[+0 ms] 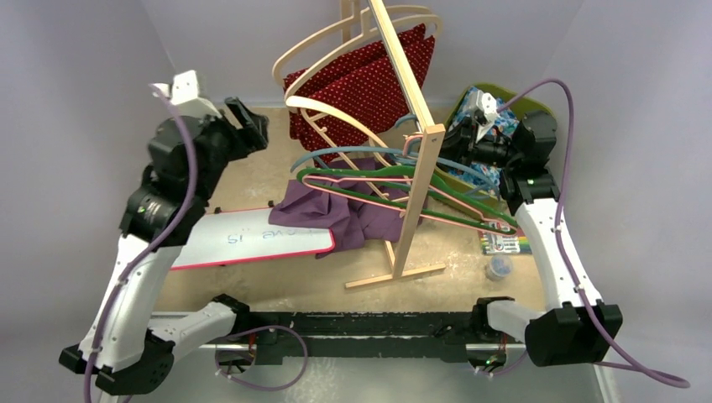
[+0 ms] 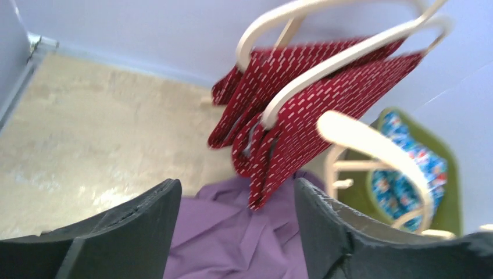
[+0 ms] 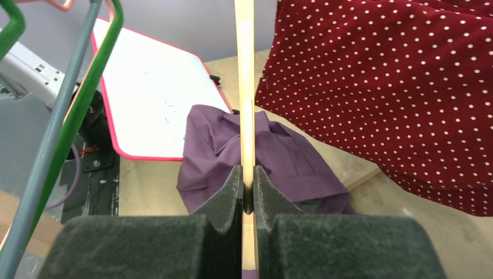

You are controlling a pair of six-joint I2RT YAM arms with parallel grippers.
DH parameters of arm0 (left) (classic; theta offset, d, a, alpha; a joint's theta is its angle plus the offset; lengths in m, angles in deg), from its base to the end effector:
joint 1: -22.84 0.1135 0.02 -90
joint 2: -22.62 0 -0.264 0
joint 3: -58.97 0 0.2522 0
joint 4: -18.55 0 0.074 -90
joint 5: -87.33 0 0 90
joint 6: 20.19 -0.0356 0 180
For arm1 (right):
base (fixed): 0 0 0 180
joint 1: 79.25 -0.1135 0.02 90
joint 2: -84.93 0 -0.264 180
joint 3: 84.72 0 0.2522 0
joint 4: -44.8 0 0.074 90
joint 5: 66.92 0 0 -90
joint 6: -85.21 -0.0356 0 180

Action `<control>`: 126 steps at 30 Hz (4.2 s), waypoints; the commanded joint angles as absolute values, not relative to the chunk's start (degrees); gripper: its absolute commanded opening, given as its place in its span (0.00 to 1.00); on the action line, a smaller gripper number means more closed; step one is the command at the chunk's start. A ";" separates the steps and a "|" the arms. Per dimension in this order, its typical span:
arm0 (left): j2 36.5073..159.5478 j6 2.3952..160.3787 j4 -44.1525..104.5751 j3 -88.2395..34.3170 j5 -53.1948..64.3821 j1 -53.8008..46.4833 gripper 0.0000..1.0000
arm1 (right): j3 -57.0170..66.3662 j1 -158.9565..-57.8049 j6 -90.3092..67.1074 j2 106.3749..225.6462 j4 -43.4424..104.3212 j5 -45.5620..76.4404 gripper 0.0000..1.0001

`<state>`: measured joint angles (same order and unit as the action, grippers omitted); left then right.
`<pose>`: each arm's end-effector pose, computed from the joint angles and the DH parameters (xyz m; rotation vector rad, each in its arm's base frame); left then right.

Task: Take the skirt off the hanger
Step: Place the hanger at the clothesline.

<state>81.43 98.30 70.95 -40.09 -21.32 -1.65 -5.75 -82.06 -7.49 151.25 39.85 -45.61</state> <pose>0.1695 -0.0647 0.4796 -0.2966 1.7623 -0.3778 0.2443 0.0452 0.4222 -0.9848 1.2569 0.9277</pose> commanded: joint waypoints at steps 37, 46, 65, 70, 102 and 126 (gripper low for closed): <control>95.67 79.06 76.28 -42.54 26.27 -1.91 0.81 | 1.96 -85.73 3.13 158.23 25.95 -52.53 0.00; 102.29 85.39 78.04 -53.14 17.00 -1.74 0.85 | 8.81 -88.26 13.01 164.87 12.71 -50.10 0.00; 99.02 90.34 61.69 -39.35 25.57 0.02 0.88 | 9.13 -88.56 12.69 164.87 12.60 -51.37 0.00; 100.66 92.50 58.61 -38.37 28.45 1.92 0.88 | 8.74 -88.54 12.53 164.40 12.71 -51.09 0.00; 98.78 74.22 64.79 -28.92 38.54 -3.74 0.77 | 10.48 -88.57 11.91 166.09 12.33 -53.16 0.00; 95.49 79.21 59.87 -26.08 37.15 -3.88 0.43 | 8.67 -88.57 7.26 165.18 20.10 -54.27 0.00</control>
